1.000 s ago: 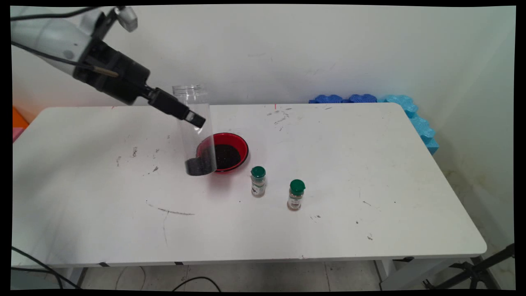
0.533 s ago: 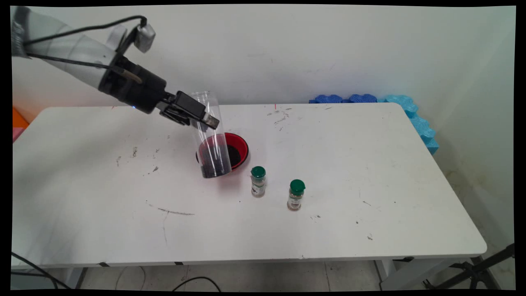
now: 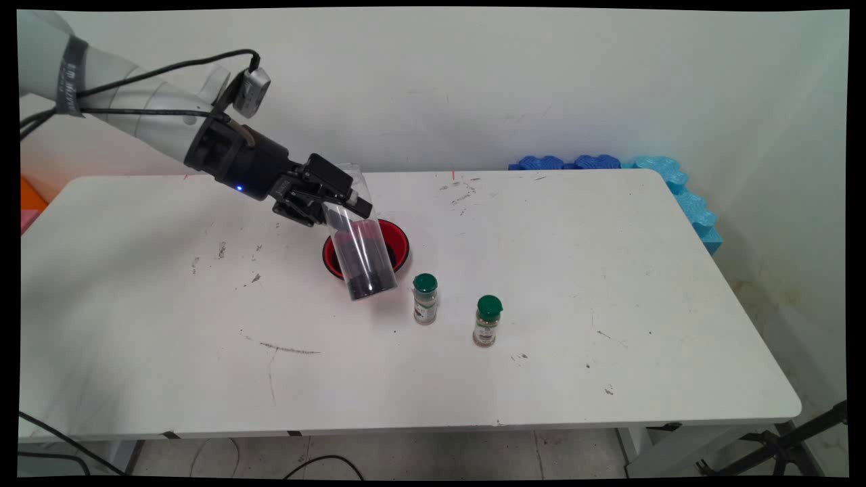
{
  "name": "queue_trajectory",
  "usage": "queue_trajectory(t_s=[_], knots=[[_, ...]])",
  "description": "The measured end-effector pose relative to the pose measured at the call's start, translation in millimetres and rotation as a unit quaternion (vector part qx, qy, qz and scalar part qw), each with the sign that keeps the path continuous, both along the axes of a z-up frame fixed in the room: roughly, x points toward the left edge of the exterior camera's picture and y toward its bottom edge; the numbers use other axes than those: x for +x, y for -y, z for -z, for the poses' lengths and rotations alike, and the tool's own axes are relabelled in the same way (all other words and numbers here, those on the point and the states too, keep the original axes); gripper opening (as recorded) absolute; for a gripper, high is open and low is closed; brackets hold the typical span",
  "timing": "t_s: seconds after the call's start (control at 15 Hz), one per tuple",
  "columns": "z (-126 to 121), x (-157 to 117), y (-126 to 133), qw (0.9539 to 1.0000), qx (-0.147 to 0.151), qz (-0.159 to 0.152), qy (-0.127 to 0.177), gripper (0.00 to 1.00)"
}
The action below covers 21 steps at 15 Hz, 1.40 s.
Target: Pour the black seasoning powder in the red bowl
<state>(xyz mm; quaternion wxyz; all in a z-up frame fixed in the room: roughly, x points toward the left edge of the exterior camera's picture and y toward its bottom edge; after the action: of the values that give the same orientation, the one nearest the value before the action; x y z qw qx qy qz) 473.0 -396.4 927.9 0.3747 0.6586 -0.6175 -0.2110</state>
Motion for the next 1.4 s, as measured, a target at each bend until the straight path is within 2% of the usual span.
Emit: queue_trajectory(t_s=[0.2,0.47,0.73,1.0,1.4], knots=[[9.1,3.1,2.4,0.9977,0.049,-0.04,-0.025,0.0],[19.1,9.2,4.5,0.9893,0.103,-0.089,-0.052,0.0],[28.5,14.7,4.7,0.9733,0.163,-0.138,-0.084,0.0],[37.2,20.9,5.1,0.9524,0.219,-0.178,-0.116,0.0],[44.5,26.7,7.6,0.9291,0.264,-0.214,-0.147,0.0]])
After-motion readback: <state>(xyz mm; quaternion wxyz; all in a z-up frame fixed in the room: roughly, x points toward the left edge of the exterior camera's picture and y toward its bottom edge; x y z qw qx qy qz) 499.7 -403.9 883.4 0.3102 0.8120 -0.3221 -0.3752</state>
